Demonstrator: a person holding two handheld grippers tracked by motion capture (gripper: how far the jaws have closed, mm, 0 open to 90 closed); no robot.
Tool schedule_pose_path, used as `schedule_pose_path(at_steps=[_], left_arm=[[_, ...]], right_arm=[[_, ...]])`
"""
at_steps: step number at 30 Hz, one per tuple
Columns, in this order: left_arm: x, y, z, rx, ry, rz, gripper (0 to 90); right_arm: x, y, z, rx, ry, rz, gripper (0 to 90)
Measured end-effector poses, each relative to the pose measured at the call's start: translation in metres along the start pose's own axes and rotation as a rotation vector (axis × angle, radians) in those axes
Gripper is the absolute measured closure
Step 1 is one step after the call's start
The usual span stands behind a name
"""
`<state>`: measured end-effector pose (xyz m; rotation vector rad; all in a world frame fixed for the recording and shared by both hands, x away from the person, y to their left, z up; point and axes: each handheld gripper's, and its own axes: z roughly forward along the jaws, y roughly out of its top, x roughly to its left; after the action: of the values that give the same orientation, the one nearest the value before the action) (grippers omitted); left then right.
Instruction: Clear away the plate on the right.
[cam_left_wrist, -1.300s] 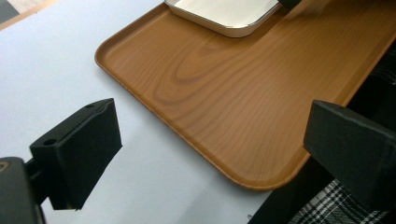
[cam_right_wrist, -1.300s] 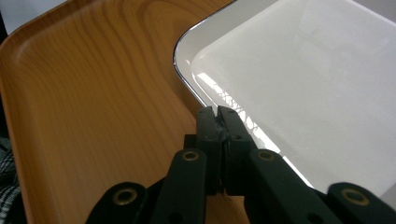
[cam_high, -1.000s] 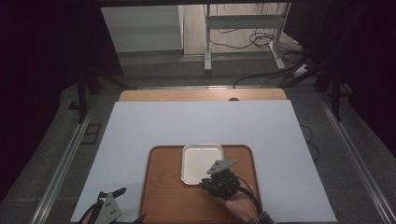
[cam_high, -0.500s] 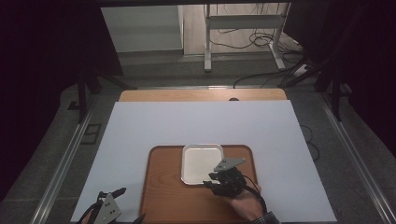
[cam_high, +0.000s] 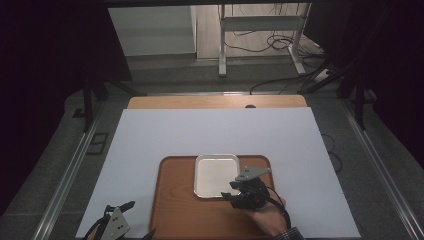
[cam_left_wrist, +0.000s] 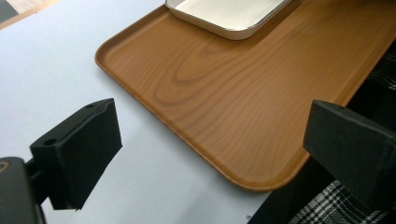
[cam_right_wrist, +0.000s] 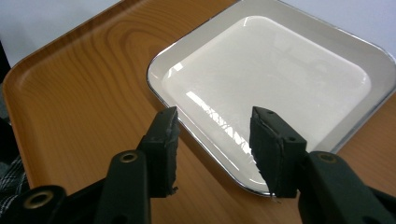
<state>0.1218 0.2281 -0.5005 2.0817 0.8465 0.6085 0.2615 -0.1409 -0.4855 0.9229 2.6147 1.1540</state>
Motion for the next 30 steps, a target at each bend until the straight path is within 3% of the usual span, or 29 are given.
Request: schedule_pose_path(at_steps=[30], left_arm=[[-0.001, 0.0, 0.0, 0.003, 0.002, 0.002, 4.3]], right_arm=[[-0.02, -0.01, -0.021, -0.003, -0.048, 0.043, 37.2]])
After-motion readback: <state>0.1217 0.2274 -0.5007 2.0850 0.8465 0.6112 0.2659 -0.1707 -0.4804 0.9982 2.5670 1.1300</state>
